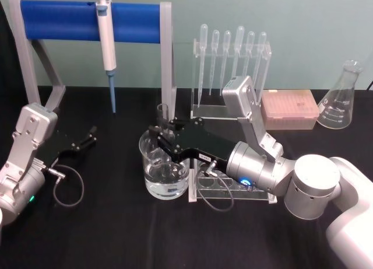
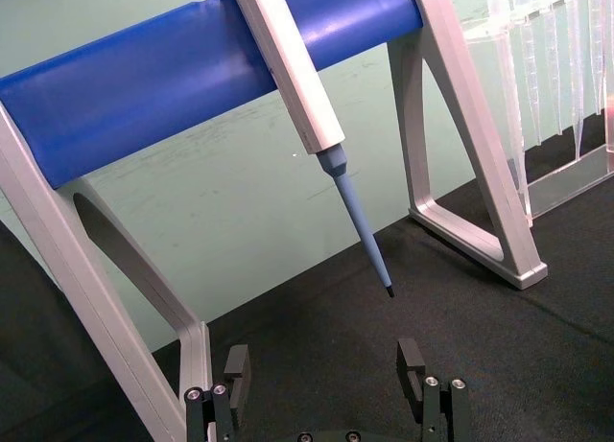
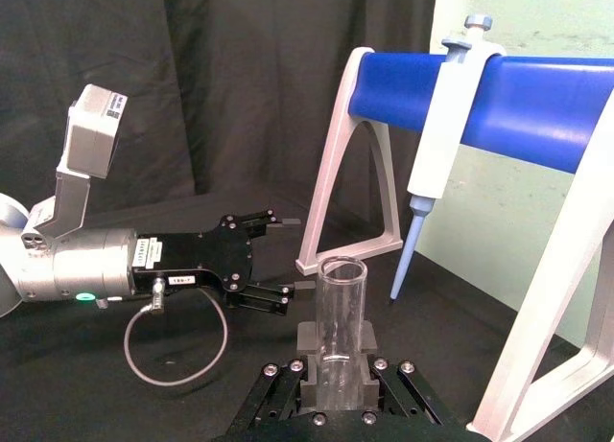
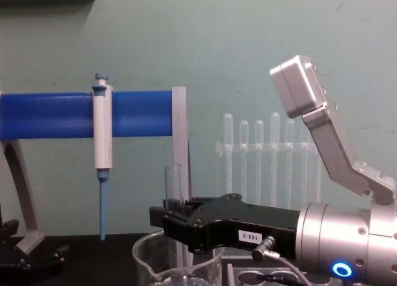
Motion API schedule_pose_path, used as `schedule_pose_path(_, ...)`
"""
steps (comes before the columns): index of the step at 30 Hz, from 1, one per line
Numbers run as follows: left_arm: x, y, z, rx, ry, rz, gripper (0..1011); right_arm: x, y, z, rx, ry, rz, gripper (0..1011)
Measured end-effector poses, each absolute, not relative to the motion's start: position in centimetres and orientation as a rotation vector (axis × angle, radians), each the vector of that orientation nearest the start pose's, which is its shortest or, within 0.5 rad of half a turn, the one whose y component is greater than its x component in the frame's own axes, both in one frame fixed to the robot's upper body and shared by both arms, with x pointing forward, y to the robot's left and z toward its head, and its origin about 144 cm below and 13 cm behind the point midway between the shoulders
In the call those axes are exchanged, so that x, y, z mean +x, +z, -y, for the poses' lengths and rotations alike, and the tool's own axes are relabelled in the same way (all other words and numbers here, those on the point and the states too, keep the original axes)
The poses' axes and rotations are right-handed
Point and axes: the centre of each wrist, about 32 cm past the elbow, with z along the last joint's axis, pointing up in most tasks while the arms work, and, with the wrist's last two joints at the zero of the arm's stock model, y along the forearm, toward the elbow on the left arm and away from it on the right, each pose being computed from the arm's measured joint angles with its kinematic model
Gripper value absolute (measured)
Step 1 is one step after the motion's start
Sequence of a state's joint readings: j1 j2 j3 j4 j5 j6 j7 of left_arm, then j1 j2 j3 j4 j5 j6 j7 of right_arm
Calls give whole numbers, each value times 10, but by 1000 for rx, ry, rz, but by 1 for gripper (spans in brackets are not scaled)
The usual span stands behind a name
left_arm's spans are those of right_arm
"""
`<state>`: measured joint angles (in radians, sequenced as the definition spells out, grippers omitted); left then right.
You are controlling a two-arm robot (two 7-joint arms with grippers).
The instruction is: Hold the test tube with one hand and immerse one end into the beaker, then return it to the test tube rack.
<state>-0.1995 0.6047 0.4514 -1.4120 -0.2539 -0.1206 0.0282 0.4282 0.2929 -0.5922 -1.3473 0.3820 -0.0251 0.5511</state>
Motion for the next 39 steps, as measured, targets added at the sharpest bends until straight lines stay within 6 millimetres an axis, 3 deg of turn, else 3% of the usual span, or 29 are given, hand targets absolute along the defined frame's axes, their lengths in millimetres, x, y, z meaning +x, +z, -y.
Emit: schedule_pose_path(39, 489, 1140, -310, 304, 1248, 285, 1000, 540, 1183, 164, -45, -544, 77, 229)
